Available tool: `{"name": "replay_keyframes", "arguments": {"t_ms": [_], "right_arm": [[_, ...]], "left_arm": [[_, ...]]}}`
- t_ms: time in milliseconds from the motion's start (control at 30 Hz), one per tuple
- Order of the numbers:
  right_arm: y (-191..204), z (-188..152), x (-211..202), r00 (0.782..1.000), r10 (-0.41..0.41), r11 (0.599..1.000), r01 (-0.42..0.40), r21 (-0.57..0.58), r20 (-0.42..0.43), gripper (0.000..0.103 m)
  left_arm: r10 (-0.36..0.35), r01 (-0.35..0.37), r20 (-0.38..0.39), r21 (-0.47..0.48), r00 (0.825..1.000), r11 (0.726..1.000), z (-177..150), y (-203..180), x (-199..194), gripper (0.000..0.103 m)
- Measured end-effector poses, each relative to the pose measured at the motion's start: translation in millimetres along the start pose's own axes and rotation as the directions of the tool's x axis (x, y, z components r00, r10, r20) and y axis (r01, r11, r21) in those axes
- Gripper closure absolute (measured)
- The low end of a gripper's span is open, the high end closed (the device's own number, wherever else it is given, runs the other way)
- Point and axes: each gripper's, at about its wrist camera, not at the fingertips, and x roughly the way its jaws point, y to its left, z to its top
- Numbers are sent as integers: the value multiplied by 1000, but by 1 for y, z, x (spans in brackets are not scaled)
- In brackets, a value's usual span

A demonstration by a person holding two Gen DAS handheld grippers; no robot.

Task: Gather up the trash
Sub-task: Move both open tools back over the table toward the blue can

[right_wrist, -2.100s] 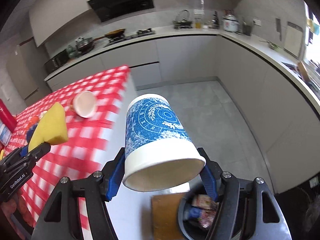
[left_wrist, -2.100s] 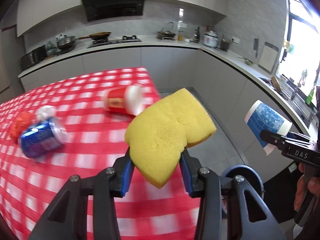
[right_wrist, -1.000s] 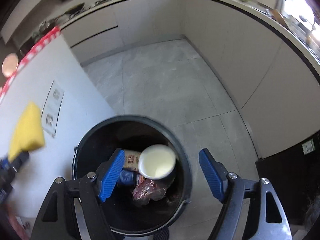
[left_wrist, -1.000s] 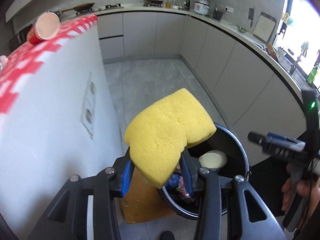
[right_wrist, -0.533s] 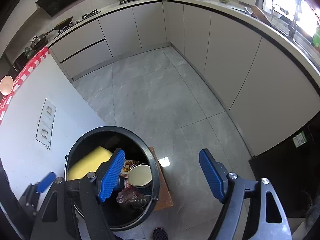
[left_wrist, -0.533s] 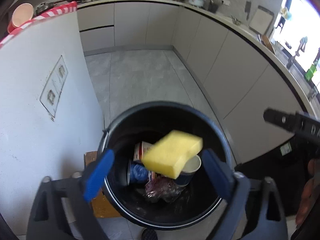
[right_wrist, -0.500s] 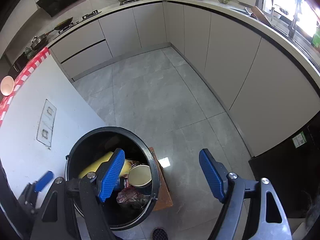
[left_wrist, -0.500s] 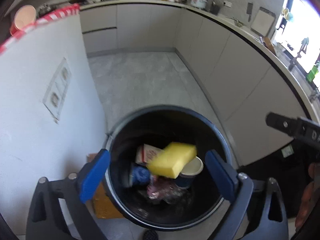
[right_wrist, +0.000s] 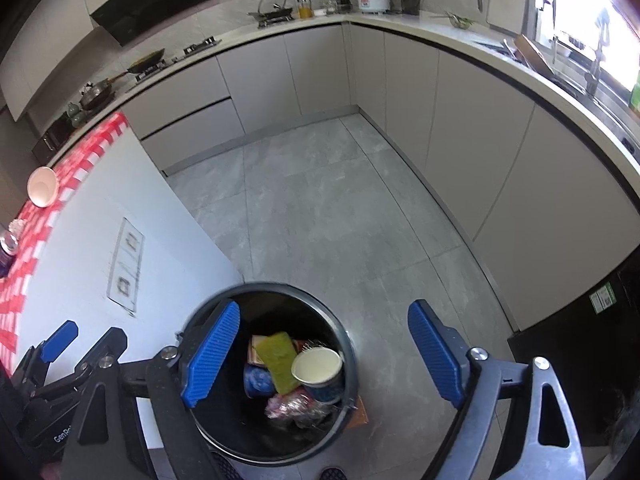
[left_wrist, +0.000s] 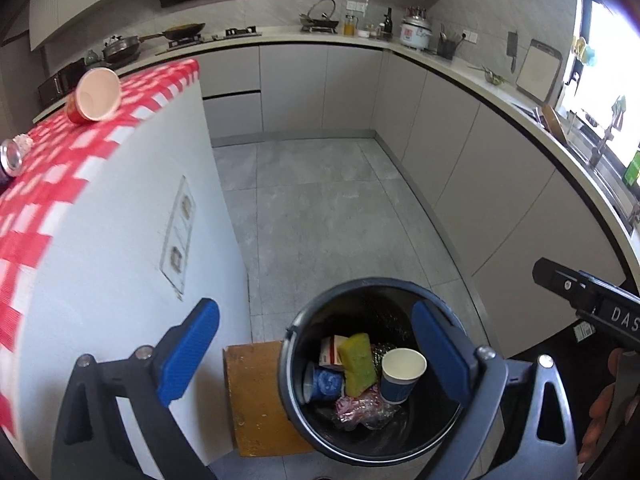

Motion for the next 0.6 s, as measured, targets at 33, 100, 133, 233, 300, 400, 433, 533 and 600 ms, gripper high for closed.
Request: {"name": "replay_keyframes", "arguments": {"t_ms": [33, 100, 133, 233, 300, 400, 433, 533, 600], "right_arm": [[6, 5, -3, 1000, 3, 1000, -3, -6, 9, 12], [16, 13, -9, 1000, 18, 1000, -18, -11, 24, 10], [22, 17, -12, 999, 22, 1000, -22, -14, 31, 10], [40, 28, -18, 998, 54, 998, -53, -23, 44, 7], [51, 34, -21, 996, 69, 997, -68, -29, 54, 7], [75, 42, -25, 993, 109, 993, -107, -40, 54, 7], [84, 44, -25, 992, 115, 993, -112, -47, 56, 7], [115, 51, -28, 988, 141, 988, -136, -72, 62, 7], [138, 55, -30, 986, 152, 985, -146, -91, 66, 7]], "left_arm": [[2, -2, 8, -2, 1000, 1000, 2, 3, -5, 5], [17, -17, 23, -6, 1000, 1000, 9, 12, -14, 5], [21, -21, 25, -7, 999, 1000, 13, 18, -19, 5], [37, -37, 33, -7, 999, 999, 23, 36, -33, 5], [54, -54, 57, -13, 997, 998, 29, 51, -44, 5], [82, -79, 84, -33, 993, 996, 35, 78, -59, 5], [95, -92, 92, -40, 991, 995, 37, 88, -63, 5], [122, -117, 104, -61, 987, 991, 44, 120, -72, 4], [139, -132, 111, -67, 984, 989, 48, 142, -76, 4]]}}
